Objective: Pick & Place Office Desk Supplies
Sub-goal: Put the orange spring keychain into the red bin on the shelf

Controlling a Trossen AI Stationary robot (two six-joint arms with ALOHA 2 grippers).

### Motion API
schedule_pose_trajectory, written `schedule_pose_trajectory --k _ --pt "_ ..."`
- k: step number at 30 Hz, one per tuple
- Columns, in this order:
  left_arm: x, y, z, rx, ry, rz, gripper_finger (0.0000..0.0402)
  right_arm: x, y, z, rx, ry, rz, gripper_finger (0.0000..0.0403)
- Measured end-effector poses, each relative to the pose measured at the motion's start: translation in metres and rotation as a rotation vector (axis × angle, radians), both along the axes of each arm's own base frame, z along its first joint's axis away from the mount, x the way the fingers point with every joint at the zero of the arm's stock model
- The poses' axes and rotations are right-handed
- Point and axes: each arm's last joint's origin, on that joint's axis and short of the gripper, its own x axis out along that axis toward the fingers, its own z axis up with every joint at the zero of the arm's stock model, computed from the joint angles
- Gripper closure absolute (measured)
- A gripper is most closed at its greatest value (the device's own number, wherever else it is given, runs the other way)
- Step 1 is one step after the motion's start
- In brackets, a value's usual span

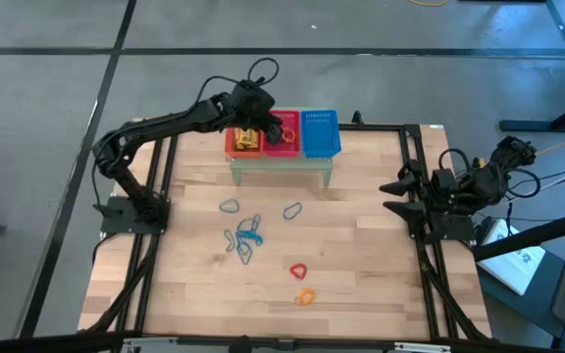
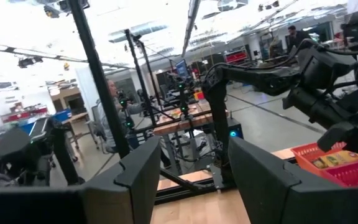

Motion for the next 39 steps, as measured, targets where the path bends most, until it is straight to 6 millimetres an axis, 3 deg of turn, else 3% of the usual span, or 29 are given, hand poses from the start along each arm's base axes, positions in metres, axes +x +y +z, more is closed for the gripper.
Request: schedule_pose_trajectory --k 6,16,18,23,27,32,39 --pt "0.000 0.000 -0.001 0.026 0.024 -0.019 0.0352 0.000 0.000 0.000 0.005 0.001 -0.002 0.0211" --pt "-0.001 -0.002 -0.003 0.005 0.045 -0.012 0.0257 0.000 -0.001 0.000 -0.009 0.008 -0.052 0.0211" --pt "-0.002 -0.004 0.002 0.013 0.018 -0.013 0.0243 0.000 -0.002 0.000 -0.011 0.009 -0.056 0.0211" --pt "-0.001 -0.020 0.036 0.046 -0.215 -0.052 0.0228 0.000 -0.001 0.000 0.000 0.007 -0.045 0.0211" --pt "0.000 -0.047 0.059 0.090 -0.329 -0.099 0.0228 0.000 0.000 0.001 0.009 -0.005 0.004 0.0211" --pt "-0.001 -0.103 0.075 0.178 -0.333 -0.068 0.0230 0.000 0.001 0.002 0.007 -0.026 0.051 0.0211" --pt "0.003 -0.192 0.058 0.187 -0.185 -0.150 0.0231 0.000 0.001 0.002 0.003 -0.028 0.060 0.0210"
